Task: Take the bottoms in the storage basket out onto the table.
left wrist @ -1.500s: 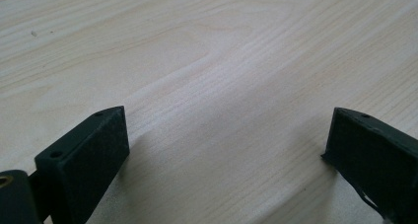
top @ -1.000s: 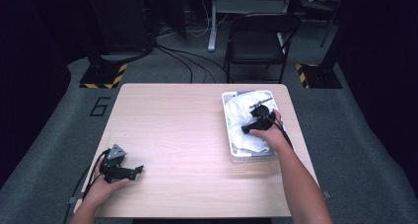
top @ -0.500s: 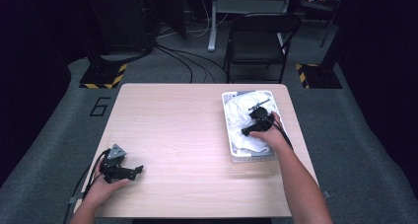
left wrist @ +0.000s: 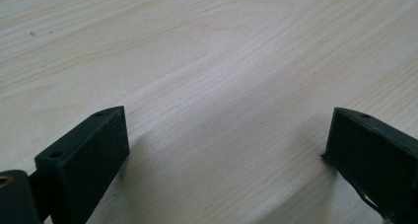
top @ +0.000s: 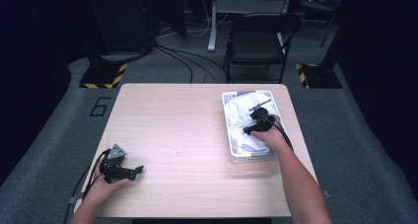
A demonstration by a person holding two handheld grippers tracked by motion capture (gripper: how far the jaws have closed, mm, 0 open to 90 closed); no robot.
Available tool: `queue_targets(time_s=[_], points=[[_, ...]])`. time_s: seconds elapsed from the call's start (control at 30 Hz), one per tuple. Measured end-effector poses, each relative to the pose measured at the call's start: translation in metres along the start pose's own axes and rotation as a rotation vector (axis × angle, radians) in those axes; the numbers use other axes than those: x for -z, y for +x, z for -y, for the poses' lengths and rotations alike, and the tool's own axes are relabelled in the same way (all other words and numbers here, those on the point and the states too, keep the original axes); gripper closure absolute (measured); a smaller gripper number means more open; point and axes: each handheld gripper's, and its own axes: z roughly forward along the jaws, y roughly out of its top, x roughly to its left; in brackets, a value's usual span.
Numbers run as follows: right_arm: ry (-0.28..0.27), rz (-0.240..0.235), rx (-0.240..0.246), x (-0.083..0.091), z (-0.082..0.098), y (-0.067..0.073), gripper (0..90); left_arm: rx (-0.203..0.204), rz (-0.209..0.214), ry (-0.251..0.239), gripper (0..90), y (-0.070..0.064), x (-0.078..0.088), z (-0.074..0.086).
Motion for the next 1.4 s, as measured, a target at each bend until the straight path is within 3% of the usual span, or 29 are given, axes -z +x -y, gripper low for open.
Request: queue_targets(time_s=[0.1, 0.43, 1.4], points=[[-0.01, -0.011, -0.004, 0.002, 0.001, -0.002, 37.5, 0.0, 0.0, 0.0, 2.6, 0.0, 0.0, 0.0], [-0.024, -0.009, -0.008, 0.007, 0.0, -0.002, 42.6, 0.0, 0.0, 0.0, 2.6, 0.0, 0.0, 0.0], [-0.097, -0.018, 0.021, 0.04, -0.014, 0.003, 45.0, 0.0, 0.0, 0.0, 2.6, 0.0, 0.0, 0.0]])
